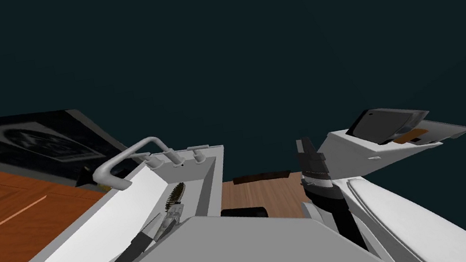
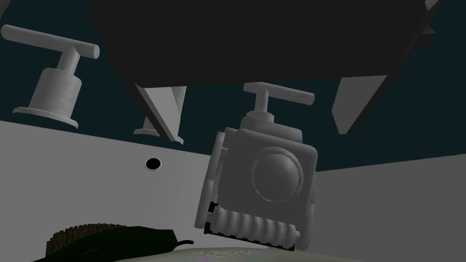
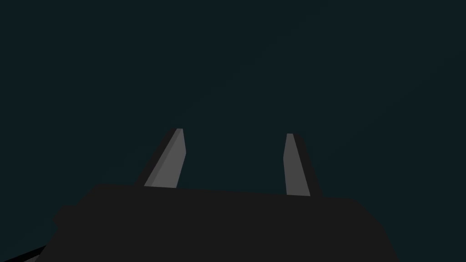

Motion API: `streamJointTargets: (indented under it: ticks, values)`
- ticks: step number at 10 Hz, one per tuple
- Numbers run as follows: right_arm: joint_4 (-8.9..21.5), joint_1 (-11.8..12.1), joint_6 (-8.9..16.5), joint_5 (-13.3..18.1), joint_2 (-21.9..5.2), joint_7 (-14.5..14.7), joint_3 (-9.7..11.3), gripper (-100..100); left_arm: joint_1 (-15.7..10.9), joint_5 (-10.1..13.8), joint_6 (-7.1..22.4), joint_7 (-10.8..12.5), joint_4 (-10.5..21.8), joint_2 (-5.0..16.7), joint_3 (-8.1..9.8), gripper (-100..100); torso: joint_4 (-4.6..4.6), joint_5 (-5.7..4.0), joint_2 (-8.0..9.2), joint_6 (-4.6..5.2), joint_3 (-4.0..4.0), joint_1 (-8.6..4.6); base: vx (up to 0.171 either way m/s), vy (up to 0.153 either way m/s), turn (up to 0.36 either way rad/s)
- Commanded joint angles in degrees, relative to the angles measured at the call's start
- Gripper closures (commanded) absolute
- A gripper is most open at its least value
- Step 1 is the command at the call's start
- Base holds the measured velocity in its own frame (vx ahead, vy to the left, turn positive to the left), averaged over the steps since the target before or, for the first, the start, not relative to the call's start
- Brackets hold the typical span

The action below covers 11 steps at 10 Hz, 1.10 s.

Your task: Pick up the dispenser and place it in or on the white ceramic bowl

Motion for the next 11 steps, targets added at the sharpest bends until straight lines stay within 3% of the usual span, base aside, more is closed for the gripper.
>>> streamJointTargets:
  ticks: [1, 2, 3, 4, 7, 11]
  values:
    - [0.0, 0.0, 0.0, 0.0, 0.0, 0.0, 0.0, 0, 0.0, 0.0, 0.0, 0.0, 0.0, 0.0, 0.00, -100, 0.00, 0.00, 0.00, 0.00, 0.00, 0.00, 0.000, 0.000, 0.000]
    - [0.0, 0.0, 0.0, 0.0, 0.0, 0.0, 0.0, 0, 0.0, 0.0, 0.0, 0.0, 0.0, 0.0, 0.00, -100, 0.00, 0.00, 0.00, 0.00, 0.00, 0.00, 0.000, 0.000, 0.000]
    - [0.0, 0.0, 0.0, 0.0, 0.0, 0.0, 0.0, 0, 0.0, 0.0, 0.0, 0.0, 0.0, 0.0, 0.00, 0, 0.00, 0.00, -0.01, 0.00, 0.00, 0.00, 0.000, 0.000, 0.000]
    - [0.0, 0.0, 0.0, 0.0, 0.0, 0.0, 0.0, 0, 2.8, 0.2, 0.1, 0.7, -1.9, 1.1, 0.76, -100, 0.00, 0.00, -0.01, 0.00, 0.00, 0.00, 0.114, 0.000, 0.007]
    - [0.0, 0.0, 0.0, 0.0, 0.0, 0.0, 0.0, 0, 7.1, 0.5, 0.3, 1.7, -4.8, 2.7, 1.89, -100, -0.15, -0.01, -0.73, 0.00, -0.42, 0.08, 0.181, 0.013, 0.008]
    - [0.0, 0.0, 0.0, 0.0, 0.0, 0.0, 0.0, 0, 12.7, 0.8, 0.5, 3.1, -8.6, 4.8, 3.40, -100, -0.10, -0.01, -0.74, 0.00, -0.41, 0.33, 0.138, 0.014, 0.006]
